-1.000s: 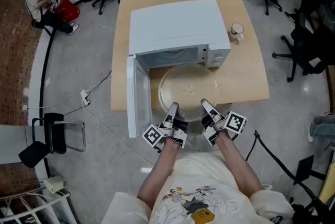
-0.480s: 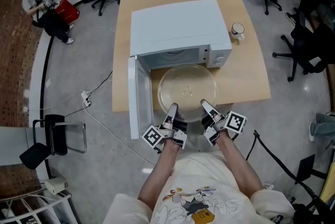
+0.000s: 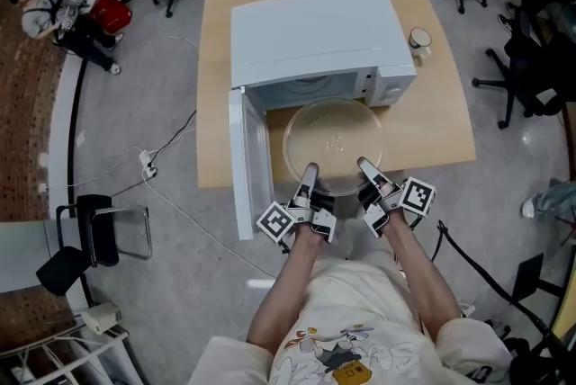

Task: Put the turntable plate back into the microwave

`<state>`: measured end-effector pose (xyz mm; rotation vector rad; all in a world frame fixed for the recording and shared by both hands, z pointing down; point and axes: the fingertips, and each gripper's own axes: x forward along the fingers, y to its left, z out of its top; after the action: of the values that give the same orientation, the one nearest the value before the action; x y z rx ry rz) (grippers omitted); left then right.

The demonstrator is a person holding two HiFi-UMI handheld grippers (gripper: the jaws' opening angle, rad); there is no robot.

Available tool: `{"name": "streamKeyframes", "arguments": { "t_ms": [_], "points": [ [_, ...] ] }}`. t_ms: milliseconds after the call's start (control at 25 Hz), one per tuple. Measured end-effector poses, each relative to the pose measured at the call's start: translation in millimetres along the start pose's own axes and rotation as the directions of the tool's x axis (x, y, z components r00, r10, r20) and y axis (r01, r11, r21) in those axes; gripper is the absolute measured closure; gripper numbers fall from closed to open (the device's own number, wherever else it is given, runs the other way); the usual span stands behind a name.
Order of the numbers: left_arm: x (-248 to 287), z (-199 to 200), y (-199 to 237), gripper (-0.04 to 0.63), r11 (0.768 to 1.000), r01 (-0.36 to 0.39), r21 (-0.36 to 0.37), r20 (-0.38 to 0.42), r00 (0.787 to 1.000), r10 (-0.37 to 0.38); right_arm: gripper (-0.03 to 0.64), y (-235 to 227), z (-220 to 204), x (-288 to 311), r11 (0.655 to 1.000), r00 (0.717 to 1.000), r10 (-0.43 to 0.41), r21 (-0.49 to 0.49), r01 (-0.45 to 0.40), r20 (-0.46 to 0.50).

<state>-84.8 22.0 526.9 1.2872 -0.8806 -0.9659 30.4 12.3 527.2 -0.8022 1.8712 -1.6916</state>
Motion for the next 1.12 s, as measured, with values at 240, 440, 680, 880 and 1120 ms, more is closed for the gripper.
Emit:
{"name": "streamKeyframes", "arguments": {
  "t_ms": [240, 440, 680, 880, 1120],
  "points": [
    [23.8, 13.9, 14.3, 0.560, 1.000, 0.002, -0.020, -0.010, 1.000, -0.002, 0.557, -17.8, 14.2, 21.9, 1.000, 1.000, 0.002, -0.016, -0.002, 0.004],
    [45.0, 31.2, 22.9, 0.561, 1.000, -0.009, -0.019, 0.000, 1.000, 0.009, 0.557, -27.1, 26.4, 48.7, 1.000, 1.000, 0.021, 0.001, -0.021, -0.016],
    [66.8, 65.5, 39.7, 0.563, 1.000, 0.000, -0.032, 0.081, 0.997, 0.002, 0.557, -41.1, 38.3, 93.2, 0.999, 0.997, 0.035, 0.013, -0.035, -0.071],
    [91.7, 92.7, 50.3, 0.563, 1.000, 0.014, 0.008, 0.101, 0.995, -0.014, 0.557, -57.2, 51.6, 127.2, 0.999, 0.995, 0.052, 0.005, -0.052, -0.087],
    [119.6, 120.0, 62.2, 0.563, 1.000, 0.015, 0.000, 0.147, 0.989, -0.015, 0.557, -68.4, 67.4, 165.1, 0.999, 0.994, 0.050, -0.004, -0.051, -0.092]
  ]
}}
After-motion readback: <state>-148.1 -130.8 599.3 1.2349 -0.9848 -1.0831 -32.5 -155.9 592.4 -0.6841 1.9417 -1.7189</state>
